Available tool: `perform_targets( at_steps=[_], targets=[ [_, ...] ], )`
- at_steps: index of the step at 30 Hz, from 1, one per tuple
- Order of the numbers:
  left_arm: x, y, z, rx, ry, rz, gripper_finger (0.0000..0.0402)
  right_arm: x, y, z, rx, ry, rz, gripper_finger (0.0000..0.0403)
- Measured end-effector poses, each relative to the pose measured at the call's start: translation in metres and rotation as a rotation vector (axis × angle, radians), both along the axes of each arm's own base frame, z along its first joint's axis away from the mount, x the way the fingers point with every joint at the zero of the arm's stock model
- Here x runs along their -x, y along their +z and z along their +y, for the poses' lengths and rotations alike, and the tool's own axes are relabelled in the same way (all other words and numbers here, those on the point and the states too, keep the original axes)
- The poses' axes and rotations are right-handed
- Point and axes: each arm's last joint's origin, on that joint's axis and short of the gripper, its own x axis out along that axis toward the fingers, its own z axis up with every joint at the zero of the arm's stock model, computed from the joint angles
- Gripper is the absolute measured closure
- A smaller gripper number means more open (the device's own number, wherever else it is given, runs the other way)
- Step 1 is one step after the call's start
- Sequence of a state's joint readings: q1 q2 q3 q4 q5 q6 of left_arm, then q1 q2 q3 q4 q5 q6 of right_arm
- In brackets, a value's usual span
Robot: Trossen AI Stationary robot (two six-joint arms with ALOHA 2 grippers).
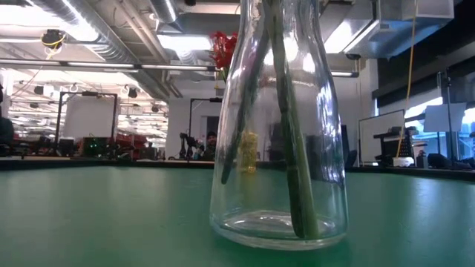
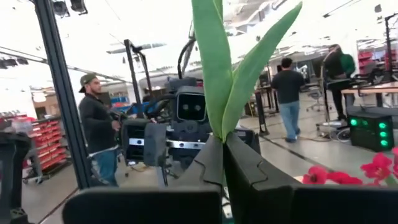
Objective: Sort flowers into vase by color
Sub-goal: Put the white tulip into the transparent vase
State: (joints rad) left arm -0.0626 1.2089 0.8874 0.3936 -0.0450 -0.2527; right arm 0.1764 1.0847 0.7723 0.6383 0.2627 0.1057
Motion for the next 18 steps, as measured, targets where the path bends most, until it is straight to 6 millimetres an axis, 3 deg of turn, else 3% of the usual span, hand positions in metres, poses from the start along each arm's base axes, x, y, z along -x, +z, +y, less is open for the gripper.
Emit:
perform_targets(
  at_steps=[7, 18],
  targets=[
    [-0.013, 0.022, 0.008, -0.046, 0.098, -0.066, 0.0153, -0.004, 0.002, -0.005, -0.006, 0.011, -0.046, 0.0402],
    [-0.055, 0.017, 0.008, -0.073, 0.103, -0.026, 0.0153, -0.022, -0.009, -0.006, 0.005, 0.001, -0.074, 0.0402]
  ],
)
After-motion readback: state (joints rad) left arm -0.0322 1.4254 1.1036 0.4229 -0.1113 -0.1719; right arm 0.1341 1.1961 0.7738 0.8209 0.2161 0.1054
